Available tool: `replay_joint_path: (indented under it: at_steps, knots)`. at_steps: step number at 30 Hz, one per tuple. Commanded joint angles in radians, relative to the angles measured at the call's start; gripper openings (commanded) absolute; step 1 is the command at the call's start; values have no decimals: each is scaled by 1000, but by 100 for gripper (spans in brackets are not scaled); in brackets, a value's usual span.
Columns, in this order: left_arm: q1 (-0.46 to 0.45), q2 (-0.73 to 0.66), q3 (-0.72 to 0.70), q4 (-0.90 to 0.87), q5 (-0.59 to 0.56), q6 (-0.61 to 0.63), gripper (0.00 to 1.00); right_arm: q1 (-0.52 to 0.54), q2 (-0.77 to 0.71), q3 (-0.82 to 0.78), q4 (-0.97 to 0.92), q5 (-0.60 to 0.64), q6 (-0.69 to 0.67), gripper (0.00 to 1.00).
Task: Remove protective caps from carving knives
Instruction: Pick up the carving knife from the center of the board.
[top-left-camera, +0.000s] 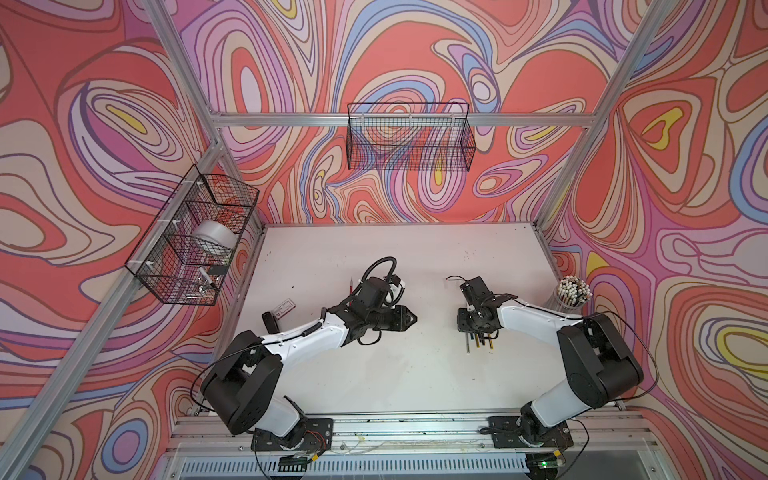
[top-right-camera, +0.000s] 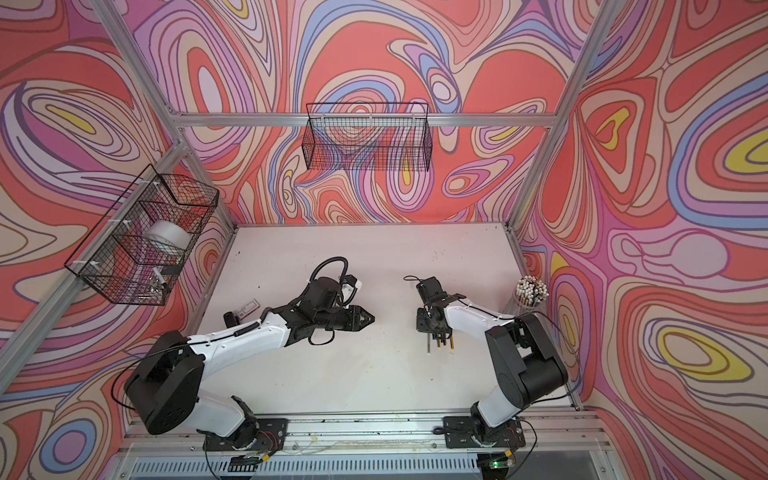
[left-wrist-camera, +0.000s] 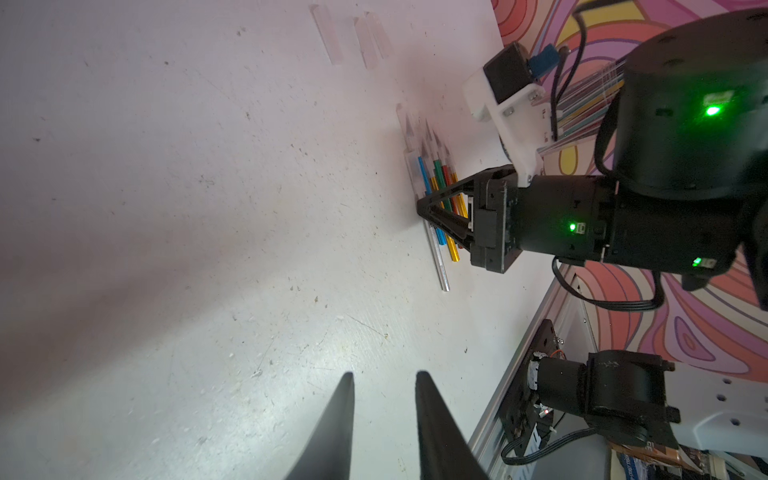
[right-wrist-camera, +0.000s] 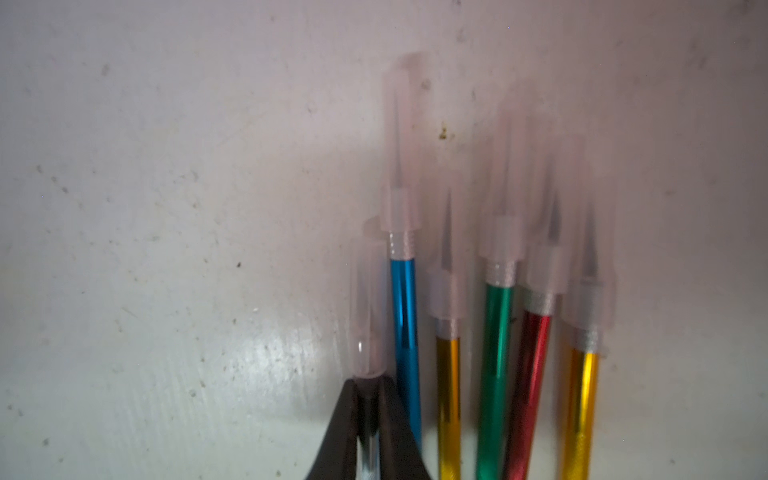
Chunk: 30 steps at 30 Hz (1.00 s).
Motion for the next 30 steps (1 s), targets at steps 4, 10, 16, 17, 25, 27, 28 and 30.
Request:
replay_joint_path:
  at_steps: [4, 10, 16, 17, 25, 27, 28, 30]
  knots:
    - [-6, -2, -51, 106, 43, -63, 30, 5, -82, 15, 96, -114, 48, 10]
    - [-8, -5, -121, 228, 71, -132, 31, 5, -105, 23, 213, -249, 88, 9]
    - [-10, 30, -153, 365, 115, -216, 32, 4, -103, 21, 356, -376, 134, 9]
    - [-10, 40, -157, 398, 123, -235, 32, 5, -100, 19, 377, -396, 141, 9]
    - [-11, 117, -164, 560, 135, -329, 36, 5, -72, 2, 526, -495, 219, 9]
    - [-11, 137, -157, 583, 139, -338, 36, 6, -70, 2, 540, -507, 228, 9]
    - [-10, 146, -151, 591, 144, -342, 36, 6, -70, 0, 546, -511, 232, 10]
    - [-11, 164, -141, 610, 157, -350, 36, 6, -67, 0, 550, -523, 237, 10]
